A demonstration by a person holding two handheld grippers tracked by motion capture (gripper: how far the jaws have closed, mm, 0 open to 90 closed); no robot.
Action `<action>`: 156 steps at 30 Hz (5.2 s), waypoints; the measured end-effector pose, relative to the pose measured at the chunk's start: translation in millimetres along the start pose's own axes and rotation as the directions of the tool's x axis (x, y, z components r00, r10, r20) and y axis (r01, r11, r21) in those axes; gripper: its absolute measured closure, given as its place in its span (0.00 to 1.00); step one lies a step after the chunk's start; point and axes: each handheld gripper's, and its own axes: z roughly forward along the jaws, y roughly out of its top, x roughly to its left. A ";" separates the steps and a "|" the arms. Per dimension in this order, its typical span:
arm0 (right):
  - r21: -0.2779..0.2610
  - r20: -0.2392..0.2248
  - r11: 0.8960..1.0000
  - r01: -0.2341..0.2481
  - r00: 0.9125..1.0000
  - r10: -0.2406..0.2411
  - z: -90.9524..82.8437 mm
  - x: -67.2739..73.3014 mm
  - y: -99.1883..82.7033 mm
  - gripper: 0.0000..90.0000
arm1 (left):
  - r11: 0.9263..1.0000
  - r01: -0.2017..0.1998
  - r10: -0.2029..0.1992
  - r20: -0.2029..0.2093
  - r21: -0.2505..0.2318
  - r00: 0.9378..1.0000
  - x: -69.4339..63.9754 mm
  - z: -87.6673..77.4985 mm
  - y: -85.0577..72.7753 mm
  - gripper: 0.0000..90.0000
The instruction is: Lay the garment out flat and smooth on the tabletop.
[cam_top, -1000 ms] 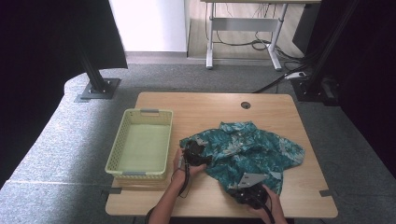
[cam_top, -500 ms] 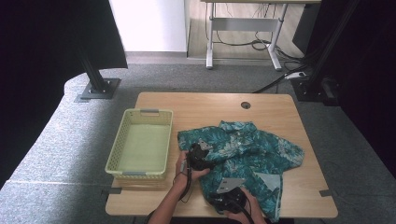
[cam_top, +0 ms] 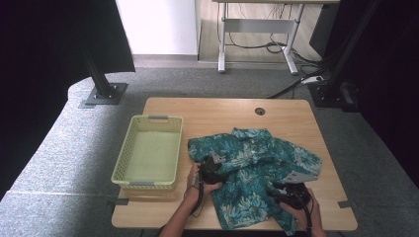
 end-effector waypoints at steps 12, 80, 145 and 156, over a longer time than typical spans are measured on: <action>0.021 0.018 0.992 -0.127 0.992 0.127 -0.5 -63.9 -12.7 0.56 | 0.999 -0.043 0.043 -0.003 0.030 0.999 2.0 -9.6 0.7 0.49; 0.049 0.240 0.996 -0.078 0.969 0.064 3.1 -69.7 -0.1 0.47 | 0.993 -0.108 0.113 0.099 -0.058 0.989 -42.3 -31.5 -30.8 0.45; 0.034 -0.028 0.998 0.059 0.998 -0.058 -11.6 -8.2 -8.4 0.57 | 0.998 -0.047 0.048 0.031 -0.030 0.998 -0.1 -4.1 -10.5 0.42; 0.042 0.147 0.999 -0.021 0.989 0.015 21.7 -37.4 -11.8 0.48 | 0.997 -0.050 0.051 0.029 -0.054 0.998 -1.2 -6.1 -15.9 0.43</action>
